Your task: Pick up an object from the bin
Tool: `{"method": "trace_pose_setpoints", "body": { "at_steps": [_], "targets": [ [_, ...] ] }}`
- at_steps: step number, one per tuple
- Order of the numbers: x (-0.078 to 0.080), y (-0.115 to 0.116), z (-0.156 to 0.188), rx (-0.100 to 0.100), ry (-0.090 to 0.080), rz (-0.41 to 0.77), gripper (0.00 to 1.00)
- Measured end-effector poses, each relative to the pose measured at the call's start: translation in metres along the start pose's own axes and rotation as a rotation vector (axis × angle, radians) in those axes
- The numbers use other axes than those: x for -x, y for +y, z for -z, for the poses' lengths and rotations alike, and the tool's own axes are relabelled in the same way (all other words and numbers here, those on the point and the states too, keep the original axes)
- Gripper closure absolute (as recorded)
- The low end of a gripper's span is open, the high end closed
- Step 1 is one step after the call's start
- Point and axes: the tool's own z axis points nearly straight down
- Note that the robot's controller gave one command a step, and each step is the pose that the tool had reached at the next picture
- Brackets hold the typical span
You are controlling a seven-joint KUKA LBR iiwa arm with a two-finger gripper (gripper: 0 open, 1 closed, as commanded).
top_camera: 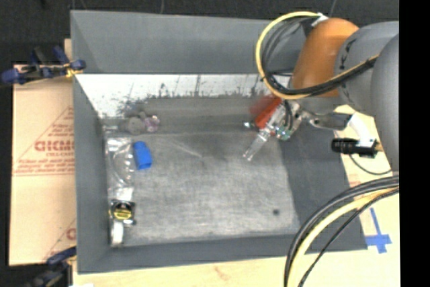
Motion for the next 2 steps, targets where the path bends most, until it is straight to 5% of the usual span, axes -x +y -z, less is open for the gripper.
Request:
{"method": "trace_pose_setpoints", "body": {
  "at_steps": [1,2],
  "targets": [
    [0.040,-0.010,-0.053,-0.020,0.029,0.277,0.00],
    [-0.064,0.068,-0.052,0.001,0.004,0.201,0.00]
  ]
}}
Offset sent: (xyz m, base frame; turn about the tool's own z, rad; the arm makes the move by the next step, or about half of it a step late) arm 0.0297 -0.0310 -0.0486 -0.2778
